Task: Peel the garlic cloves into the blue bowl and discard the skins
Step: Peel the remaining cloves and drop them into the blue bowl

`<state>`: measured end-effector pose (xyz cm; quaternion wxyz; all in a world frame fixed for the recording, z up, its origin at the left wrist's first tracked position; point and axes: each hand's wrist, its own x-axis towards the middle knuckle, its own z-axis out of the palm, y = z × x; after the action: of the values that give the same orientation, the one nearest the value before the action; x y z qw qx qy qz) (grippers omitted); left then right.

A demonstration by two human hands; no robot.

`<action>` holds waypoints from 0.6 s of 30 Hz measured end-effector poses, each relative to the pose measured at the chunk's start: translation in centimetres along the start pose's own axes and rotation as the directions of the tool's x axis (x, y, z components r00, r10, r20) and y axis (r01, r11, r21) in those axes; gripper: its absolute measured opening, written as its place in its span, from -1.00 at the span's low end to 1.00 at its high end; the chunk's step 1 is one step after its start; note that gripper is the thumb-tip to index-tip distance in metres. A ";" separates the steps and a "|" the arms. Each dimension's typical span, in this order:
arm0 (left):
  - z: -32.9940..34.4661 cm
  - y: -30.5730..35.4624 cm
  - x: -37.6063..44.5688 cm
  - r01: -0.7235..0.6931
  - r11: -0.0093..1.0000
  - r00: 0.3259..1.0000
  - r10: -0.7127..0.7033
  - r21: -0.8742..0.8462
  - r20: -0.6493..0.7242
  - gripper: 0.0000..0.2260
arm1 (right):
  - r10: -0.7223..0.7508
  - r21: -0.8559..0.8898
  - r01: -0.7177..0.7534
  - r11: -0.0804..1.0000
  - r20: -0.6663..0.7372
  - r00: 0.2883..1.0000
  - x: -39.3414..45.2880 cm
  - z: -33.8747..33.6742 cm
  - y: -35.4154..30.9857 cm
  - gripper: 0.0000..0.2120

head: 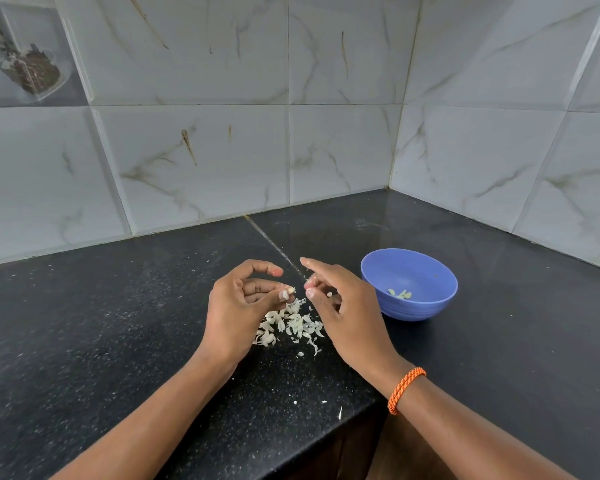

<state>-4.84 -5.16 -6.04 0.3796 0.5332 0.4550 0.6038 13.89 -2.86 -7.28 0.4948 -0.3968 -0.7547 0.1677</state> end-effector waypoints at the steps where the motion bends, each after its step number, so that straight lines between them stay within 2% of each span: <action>1: 0.1 0.0 0.0 0.003 1.000 1.000 -0.003 -0.012 0.018 -0.74 | -0.039 0.021 0.039 0.999 -0.012 0.999 0.0 0.0 -0.3 -0.49; 4: 0.3 0.0 -0.2 0.009 0.999 0.997 -0.005 -0.048 0.071 -0.71 | -0.114 0.082 0.115 0.990 -0.011 0.993 0.1 0.1 -1.1 -0.38; 11: 0.2 -0.2 -0.3 0.044 0.990 0.995 -0.031 -0.137 0.095 -0.62 | -0.142 0.074 0.145 0.987 -0.050 0.989 0.0 0.1 -1.6 -0.41; 16: 0.0 -0.5 0.0 0.028 0.992 0.996 -0.017 -0.122 0.092 -0.80 | -0.127 0.063 0.133 0.989 -0.091 0.988 0.4 -0.6 -1.9 -0.45; 18: -0.2 -0.9 0.1 -0.001 0.999 0.998 0.003 -0.040 0.058 -0.82 | -0.123 0.019 0.126 0.992 -0.119 0.985 1.2 -1.6 -1.9 -0.48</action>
<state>-5.09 -4.80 -6.81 0.4026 0.5432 0.4310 0.5976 14.22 -3.35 -4.62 0.5530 -0.3516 -0.7453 0.1227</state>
